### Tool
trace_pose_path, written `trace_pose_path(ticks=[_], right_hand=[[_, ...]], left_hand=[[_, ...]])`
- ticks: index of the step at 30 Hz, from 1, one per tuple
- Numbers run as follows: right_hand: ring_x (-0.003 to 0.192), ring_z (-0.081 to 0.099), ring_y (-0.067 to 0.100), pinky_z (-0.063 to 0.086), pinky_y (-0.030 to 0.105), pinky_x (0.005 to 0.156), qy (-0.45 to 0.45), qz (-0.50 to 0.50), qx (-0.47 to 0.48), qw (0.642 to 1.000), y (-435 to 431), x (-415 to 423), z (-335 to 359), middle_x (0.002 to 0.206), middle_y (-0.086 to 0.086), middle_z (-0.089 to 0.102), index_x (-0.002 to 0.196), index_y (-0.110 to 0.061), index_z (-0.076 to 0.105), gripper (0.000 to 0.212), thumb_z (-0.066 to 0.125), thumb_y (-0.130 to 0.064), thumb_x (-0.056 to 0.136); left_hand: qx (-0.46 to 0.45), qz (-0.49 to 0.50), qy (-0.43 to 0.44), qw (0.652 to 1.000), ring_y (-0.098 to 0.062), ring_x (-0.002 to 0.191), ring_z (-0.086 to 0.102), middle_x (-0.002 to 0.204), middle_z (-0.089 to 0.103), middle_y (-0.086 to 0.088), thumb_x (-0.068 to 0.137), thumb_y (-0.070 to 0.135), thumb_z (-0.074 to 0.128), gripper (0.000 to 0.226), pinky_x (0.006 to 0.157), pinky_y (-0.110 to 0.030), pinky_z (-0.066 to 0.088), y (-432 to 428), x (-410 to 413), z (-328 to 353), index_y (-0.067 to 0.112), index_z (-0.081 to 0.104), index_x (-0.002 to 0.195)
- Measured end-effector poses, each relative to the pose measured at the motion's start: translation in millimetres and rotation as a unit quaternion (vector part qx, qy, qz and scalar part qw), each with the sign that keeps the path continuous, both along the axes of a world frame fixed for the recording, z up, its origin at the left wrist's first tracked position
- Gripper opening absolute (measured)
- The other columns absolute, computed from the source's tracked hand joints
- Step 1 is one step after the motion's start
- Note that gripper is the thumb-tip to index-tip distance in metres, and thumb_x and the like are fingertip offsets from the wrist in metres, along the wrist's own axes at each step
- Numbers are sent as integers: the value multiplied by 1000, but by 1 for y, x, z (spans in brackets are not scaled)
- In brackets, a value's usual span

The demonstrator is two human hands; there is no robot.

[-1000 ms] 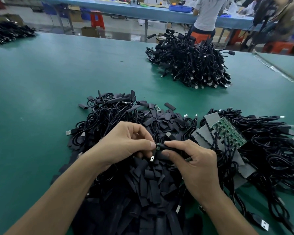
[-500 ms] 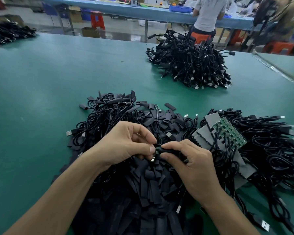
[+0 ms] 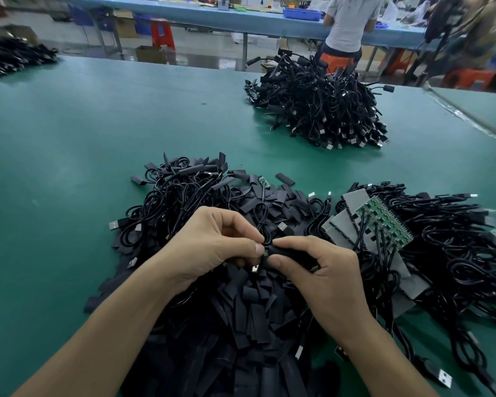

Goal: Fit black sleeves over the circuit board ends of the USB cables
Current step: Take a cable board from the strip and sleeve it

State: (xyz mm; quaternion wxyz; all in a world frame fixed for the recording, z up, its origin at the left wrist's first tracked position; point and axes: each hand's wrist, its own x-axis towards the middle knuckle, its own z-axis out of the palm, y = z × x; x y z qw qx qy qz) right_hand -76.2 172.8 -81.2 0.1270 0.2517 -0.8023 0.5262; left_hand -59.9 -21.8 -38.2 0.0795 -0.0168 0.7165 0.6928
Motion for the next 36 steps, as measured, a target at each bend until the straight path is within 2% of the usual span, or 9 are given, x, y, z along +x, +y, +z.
trace_pose_path(ticks=[9,14,27,32,36], right_hand=[[82,71,6,56,21,69,-9,5,-61,998,-1,0,-6,87,-14,74,97,-26,76,23,79,-30,75],[82,71,1,52,12,72,-17,15,-93,995,-2,1,-4,87,-17,75,93,-28,75,23,80,-25,71],[82,71,3,55,18,73,35,4,-49,998,-3,1,-5,87,-9,75,95,-14,77,19,78,-21,77],[82,72,3,55,19,74,27,7,-59,998,-3,1,-5,87,-11,75,94,-16,77,16,78,-21,79],[82,71,0,53,14,74,14,7,-68,998,-4,2,-4,88,-14,75,96,-18,76,21,79,-23,75]], left_hand=[[21,12,-31,999,-18,55,64,63,69,-17,73,-8,77,23,52,-20,51,2,0,4,12,73,62],[26,1,-27,999,-19,55,65,64,70,-17,70,-9,78,24,52,-20,52,2,1,6,13,74,61],[34,11,-25,999,-20,58,66,68,70,-18,71,-12,78,28,51,-21,52,2,0,3,13,72,60],[20,15,-22,999,-20,56,66,67,70,-19,71,-8,78,23,52,-21,52,4,-1,1,12,71,63],[5,21,-4,1000,-19,57,66,68,70,-21,72,-8,79,22,53,-20,52,4,-2,-1,11,70,65]])
